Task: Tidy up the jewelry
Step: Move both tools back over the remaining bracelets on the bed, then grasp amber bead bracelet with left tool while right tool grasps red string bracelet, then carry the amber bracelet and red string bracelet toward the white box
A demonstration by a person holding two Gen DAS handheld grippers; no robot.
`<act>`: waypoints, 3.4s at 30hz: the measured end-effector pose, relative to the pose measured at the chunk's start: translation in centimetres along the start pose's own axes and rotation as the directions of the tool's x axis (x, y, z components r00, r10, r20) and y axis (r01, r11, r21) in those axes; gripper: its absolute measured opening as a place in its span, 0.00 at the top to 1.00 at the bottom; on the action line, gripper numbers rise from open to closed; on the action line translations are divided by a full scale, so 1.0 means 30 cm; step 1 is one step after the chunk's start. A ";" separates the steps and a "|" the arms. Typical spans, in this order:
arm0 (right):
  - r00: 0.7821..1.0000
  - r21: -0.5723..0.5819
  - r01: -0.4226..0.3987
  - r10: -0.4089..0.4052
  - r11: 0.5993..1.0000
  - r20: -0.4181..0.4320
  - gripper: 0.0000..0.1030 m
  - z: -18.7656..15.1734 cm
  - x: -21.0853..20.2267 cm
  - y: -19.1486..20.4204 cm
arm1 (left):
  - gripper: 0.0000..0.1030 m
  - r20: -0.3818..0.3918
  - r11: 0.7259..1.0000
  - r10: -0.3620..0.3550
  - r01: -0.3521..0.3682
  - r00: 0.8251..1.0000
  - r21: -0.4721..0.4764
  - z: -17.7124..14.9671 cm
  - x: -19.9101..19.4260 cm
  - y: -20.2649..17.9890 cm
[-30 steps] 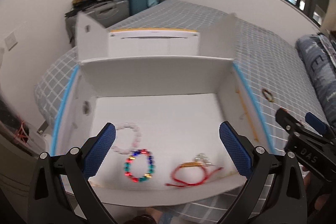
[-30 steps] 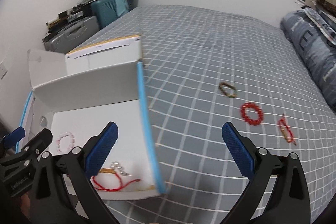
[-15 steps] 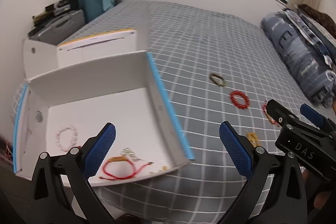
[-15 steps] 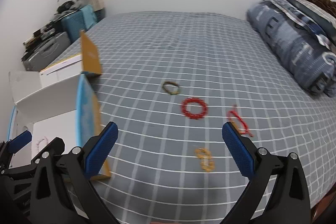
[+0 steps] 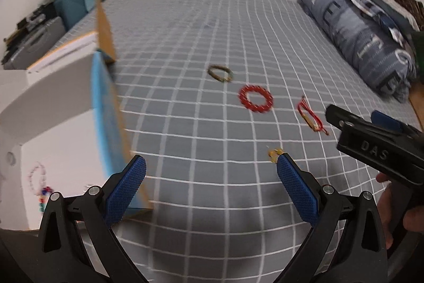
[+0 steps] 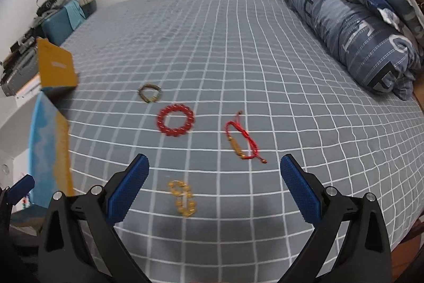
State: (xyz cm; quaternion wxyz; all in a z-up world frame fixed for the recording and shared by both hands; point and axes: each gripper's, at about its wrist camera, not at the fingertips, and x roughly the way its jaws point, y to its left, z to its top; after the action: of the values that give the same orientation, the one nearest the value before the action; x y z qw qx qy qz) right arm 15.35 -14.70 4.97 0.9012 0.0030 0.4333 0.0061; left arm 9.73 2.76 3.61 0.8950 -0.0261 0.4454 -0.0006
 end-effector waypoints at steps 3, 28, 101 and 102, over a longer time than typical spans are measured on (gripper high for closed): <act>1.000 -0.009 -0.006 0.006 1.000 -0.020 0.07 0.009 0.070 -0.040 | 0.06 -0.024 1.000 -0.007 0.007 1.000 0.012 -0.002 0.058 -0.050; 0.982 -0.049 -0.043 0.033 0.998 -0.184 0.31 0.002 0.481 -0.183 | 0.08 -0.174 0.995 -0.024 0.040 0.985 0.090 -0.069 0.450 -0.275; 0.999 0.019 -0.012 0.012 1.000 0.045 0.88 0.058 0.118 -0.120 | 0.91 0.104 1.000 0.003 -0.002 0.995 -0.005 0.070 -0.005 -0.002; 0.999 0.016 -0.016 0.016 1.000 0.051 0.88 0.059 0.108 -0.110 | 0.91 0.112 1.000 0.008 -0.007 0.994 -0.010 0.073 -0.019 0.007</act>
State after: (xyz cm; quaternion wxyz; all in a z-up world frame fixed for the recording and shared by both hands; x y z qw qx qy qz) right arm 18.78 -17.95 3.52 0.9118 0.0141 0.4104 0.0096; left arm 11.13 3.10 5.38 0.9184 -0.0287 0.3945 0.0062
